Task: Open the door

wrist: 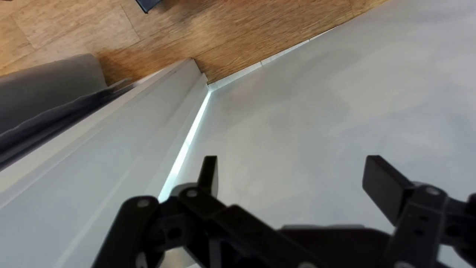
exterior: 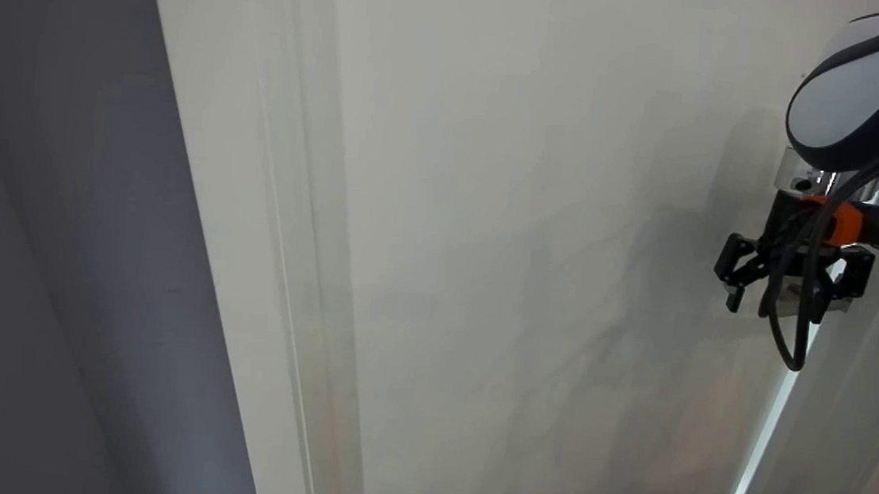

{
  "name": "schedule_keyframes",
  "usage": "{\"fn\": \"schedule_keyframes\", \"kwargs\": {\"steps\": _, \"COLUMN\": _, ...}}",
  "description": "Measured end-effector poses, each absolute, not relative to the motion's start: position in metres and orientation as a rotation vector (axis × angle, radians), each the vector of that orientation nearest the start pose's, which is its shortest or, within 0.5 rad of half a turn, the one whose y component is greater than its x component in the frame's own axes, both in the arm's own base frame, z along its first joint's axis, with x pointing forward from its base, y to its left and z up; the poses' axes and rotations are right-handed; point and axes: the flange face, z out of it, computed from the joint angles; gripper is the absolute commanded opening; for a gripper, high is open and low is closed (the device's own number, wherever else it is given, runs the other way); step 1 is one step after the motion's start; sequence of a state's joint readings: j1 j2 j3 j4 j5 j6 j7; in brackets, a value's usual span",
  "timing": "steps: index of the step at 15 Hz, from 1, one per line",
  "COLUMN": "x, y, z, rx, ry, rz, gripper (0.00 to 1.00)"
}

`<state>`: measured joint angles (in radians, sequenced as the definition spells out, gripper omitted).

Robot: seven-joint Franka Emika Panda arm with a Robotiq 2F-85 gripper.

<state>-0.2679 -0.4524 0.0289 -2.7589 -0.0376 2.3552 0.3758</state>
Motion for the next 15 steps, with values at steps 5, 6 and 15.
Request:
{"fn": "schedule_keyframes", "kwargs": {"steps": 5, "x": 0.358, "y": -0.129, "z": 0.339, "rx": -2.956, "ry": 1.136, "rz": -0.137, "gripper": 1.00}}
{"fn": "schedule_keyframes", "kwargs": {"steps": 6, "x": 0.359, "y": -0.134, "z": 0.337, "rx": -2.937, "ry": 1.173, "rz": -0.152, "gripper": 1.00}}
{"fn": "schedule_keyframes", "kwargs": {"steps": 15, "x": 0.363, "y": -0.162, "z": 0.327, "rx": -2.769, "ry": 1.473, "rz": -0.246, "gripper": 1.00}}
